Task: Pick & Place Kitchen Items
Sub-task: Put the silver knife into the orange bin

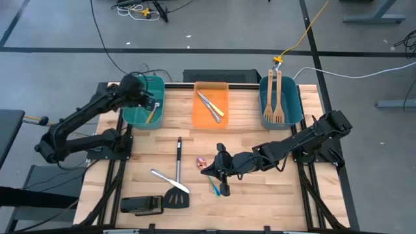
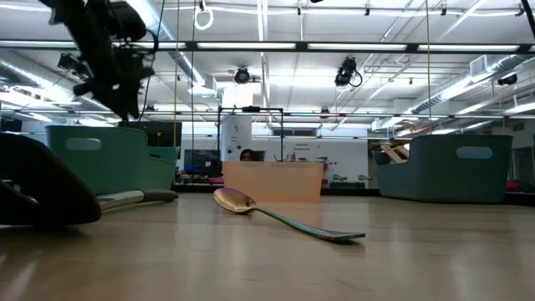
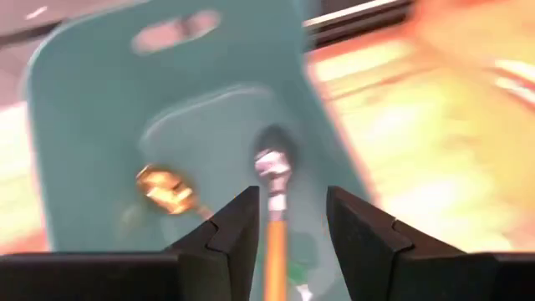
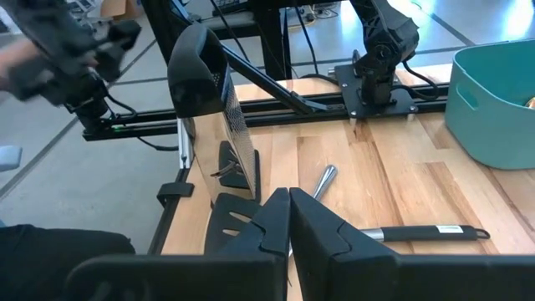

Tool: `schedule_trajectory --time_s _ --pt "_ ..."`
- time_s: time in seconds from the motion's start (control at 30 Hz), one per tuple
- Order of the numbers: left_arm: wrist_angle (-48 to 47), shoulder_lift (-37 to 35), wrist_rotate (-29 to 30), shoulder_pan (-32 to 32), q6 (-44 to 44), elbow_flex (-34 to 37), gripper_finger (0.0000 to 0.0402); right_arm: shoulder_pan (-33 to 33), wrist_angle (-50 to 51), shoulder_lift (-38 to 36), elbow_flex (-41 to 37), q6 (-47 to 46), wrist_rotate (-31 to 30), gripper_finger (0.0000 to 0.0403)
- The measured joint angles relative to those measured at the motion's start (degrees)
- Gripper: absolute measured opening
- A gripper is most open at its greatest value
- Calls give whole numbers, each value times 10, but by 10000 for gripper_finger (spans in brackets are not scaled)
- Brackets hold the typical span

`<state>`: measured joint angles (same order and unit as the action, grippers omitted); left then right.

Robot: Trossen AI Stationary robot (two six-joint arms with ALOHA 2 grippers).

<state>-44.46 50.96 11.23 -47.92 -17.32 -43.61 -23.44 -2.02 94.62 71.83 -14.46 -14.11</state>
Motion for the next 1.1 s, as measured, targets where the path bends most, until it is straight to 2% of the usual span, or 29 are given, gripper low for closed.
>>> schedule_trajectory --time_s 0.23,0.5,0.87,1.1 --pt "-53 0 -123 42 82 -86 138 0 0 0 0 0 0 20" --pt "-67 0 -228 154 135 -112 137 0 1 0 0 0 0 20" --pt "-69 0 -233 362 130 -112 137 0 1 0 0 0 0 20" --pt "-76 1 -163 495 105 -112 137 1 1 0 0 0 0 20"
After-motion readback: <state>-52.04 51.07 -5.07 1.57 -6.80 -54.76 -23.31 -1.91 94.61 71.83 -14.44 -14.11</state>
